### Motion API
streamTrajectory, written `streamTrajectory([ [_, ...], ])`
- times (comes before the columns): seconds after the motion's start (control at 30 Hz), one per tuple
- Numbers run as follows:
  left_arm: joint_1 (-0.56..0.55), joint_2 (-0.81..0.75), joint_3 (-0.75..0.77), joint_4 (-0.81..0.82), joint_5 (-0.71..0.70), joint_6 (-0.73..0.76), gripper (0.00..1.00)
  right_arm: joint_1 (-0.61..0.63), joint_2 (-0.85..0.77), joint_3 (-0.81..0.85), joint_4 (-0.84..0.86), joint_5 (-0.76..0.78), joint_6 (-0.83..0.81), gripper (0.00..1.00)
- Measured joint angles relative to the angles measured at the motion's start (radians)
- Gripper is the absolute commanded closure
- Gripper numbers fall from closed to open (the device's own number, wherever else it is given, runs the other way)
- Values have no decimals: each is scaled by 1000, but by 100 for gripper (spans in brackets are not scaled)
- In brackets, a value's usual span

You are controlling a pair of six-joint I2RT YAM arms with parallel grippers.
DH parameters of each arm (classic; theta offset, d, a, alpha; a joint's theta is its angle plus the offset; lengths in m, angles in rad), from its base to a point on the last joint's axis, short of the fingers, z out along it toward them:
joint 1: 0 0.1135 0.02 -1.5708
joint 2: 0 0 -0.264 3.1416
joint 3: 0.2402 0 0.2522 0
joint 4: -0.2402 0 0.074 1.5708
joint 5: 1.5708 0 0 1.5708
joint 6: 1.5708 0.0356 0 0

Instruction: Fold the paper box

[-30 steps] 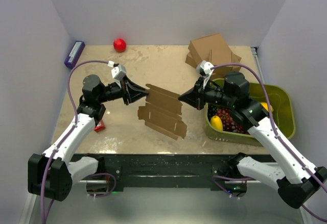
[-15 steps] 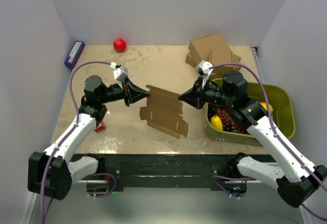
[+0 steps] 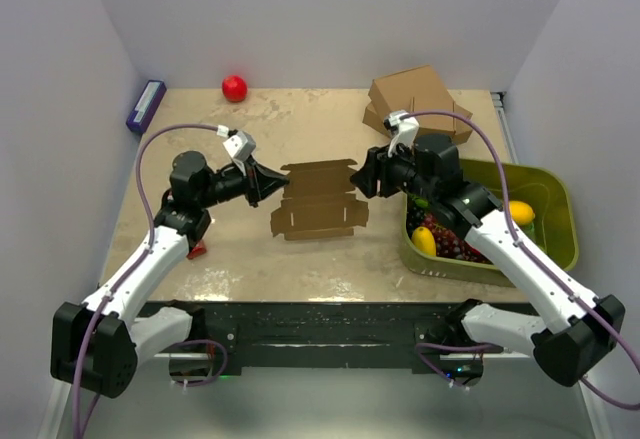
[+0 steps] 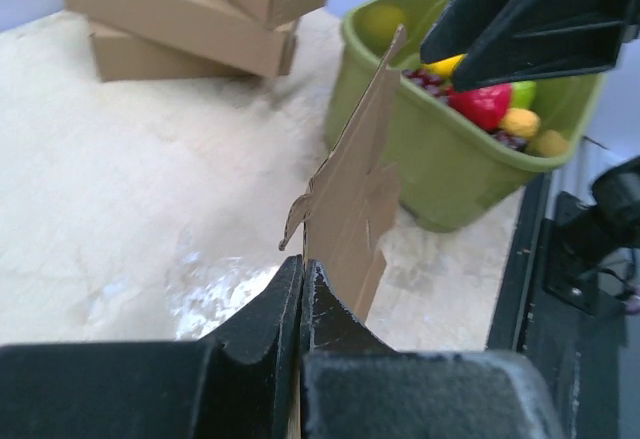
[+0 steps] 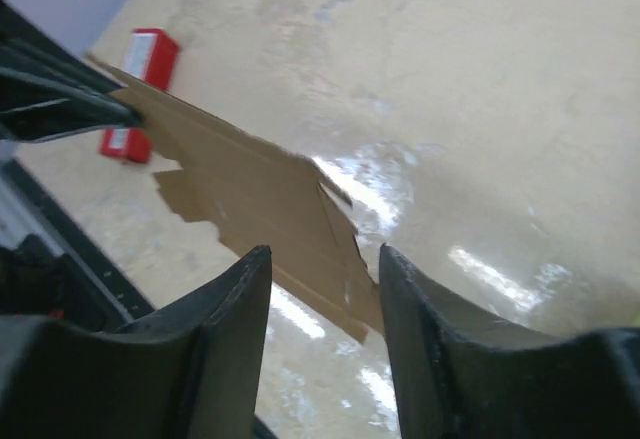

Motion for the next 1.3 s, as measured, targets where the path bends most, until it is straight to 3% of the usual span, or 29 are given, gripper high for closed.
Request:
streamTrajectory([
  [0.13, -26, 14, -7, -48, -118, 29, 100, 0, 38, -14, -3, 88, 73, 16],
  [0.23, -53, 42, -9, -71, -192, 48, 100, 0, 32, -21, -8, 150, 132, 14],
  [0.63, -165, 190, -28, -72, -414, 133, 100, 6, 0, -261, 259, 133, 538, 16],
  [1.0, -245, 226, -55, -66, -534, 202, 100, 35, 69, -339, 436, 126, 830, 18],
  [1.13, -269, 226, -55, -64, -542, 225, 100, 55, 79, -348, 441, 139, 842, 18],
  [1.3, -276, 226, -55, -66, -509, 267, 100, 63, 78, -342, 443, 167, 633, 25],
])
